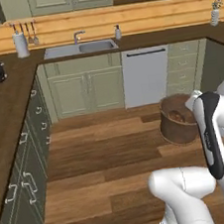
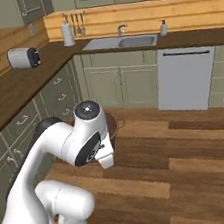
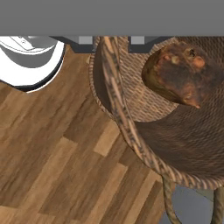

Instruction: Open the cabinet, pick up the bread from the cabinet and place it in the basket. Then move the basket to the dining counter.

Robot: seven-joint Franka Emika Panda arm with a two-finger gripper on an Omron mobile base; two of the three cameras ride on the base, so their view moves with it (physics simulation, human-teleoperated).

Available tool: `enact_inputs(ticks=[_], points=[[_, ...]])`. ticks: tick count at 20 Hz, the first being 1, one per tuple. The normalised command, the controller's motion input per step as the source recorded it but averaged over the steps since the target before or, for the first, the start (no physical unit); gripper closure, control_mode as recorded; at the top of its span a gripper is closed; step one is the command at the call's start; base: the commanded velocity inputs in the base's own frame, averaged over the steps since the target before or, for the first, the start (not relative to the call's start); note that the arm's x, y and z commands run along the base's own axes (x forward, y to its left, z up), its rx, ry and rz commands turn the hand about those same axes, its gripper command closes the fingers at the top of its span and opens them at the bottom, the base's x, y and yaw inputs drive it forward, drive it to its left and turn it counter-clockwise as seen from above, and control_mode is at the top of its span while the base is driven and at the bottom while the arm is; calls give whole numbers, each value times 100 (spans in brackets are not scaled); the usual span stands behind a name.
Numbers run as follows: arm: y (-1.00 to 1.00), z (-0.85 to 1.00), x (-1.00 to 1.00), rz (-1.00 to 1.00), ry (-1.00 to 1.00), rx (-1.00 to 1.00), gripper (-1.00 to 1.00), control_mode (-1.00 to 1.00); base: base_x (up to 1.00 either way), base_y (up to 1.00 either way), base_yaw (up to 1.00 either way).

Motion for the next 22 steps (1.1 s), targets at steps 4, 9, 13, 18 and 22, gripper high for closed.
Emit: enact_inputs(ticks=[4, 9, 13, 18, 22], points=[[0, 0, 0, 0, 0, 0, 100, 100, 82, -3, -58], [0, 0, 0, 0, 0, 0, 100, 100, 98, -12, -50], [0, 0, 0, 0, 0, 0, 100, 100, 100, -18, -47], [0, 0, 0, 0, 0, 0, 100, 100, 86, -15, -54], [0, 0, 0, 0, 0, 0, 100, 100, 34, -7, -74]])
